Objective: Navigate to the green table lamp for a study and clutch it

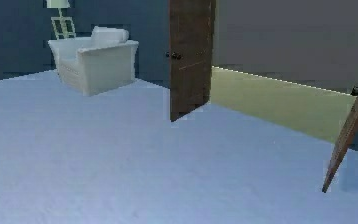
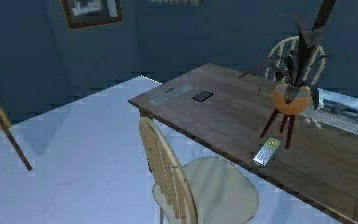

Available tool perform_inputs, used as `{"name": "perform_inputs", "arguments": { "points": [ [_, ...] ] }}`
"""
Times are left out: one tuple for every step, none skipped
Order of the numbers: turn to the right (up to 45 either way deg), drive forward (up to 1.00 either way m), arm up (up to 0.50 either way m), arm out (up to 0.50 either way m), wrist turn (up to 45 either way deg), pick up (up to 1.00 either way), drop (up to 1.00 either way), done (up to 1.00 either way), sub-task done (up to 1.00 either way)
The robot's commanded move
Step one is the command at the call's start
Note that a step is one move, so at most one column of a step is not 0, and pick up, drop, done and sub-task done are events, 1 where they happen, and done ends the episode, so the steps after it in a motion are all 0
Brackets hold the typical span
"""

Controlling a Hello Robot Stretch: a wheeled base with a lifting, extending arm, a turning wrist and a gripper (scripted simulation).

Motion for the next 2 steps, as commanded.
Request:
{"name": "perform_inputs", "arguments": {
  "points": [
    [15.0,0.00,0.00,0.00,0.0,0.00,0.00,0.00,0.00],
    [0.0,1.00,0.00,0.00,0.0,0.00,0.00,0.00,0.00]
  ]
}}
